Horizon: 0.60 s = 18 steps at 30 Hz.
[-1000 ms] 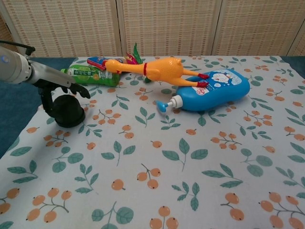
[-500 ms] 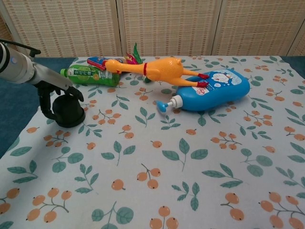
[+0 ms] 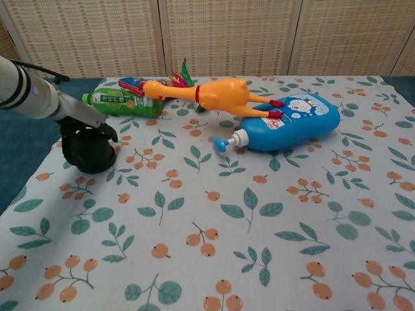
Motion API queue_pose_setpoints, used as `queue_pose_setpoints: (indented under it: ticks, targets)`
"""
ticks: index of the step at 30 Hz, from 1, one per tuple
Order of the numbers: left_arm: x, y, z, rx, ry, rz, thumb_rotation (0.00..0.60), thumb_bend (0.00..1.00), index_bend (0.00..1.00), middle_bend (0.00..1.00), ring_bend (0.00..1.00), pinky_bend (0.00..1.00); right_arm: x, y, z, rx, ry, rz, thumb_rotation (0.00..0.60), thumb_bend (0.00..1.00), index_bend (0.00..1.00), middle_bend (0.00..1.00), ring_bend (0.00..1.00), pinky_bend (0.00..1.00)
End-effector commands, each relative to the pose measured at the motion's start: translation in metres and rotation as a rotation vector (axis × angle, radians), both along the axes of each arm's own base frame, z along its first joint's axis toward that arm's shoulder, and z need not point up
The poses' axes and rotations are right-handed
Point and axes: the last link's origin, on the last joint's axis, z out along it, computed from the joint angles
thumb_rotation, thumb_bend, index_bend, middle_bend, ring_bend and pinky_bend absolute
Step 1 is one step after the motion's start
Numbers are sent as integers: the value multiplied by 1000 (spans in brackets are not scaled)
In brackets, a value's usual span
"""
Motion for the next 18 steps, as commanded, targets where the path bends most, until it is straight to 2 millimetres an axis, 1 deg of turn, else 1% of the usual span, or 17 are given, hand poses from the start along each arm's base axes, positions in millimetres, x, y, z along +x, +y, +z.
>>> queue_pose_setpoints:
  ticks: [1,3,5,7,10,13,18]
  targets:
    - [0,1,0,6,11,-3,600,341,0,0,0,197,0,0,0,2,1,-1,600,133,0,0,0,0]
    - [-2,2,0,9,21,-6,600,342,0,22,0,252,0,-1,0,3,0,-2,600,133,0,0,0,0]
    - [-4,1,0,9,25,-3,600,345,3,63,7,314,0,-1,-1,3,-1,-3,600,133,0,0,0,0]
    - [-6,1,-1,6,27,1,600,348,24,105,40,370,0,-1,-1,4,-1,-3,600,133,0,0,0,0]
    - [-7,2,-3,-4,25,4,600,353,78,156,87,403,0,0,-1,5,-3,-3,600,133,0,0,0,0]
    - [-8,1,-5,-19,24,5,600,359,131,212,136,411,0,0,-1,4,-3,-4,600,133,0,0,0,0]
    - [-9,1,-6,-27,20,10,600,364,160,236,152,424,0,0,0,3,-3,-3,600,132,0,0,0,0]
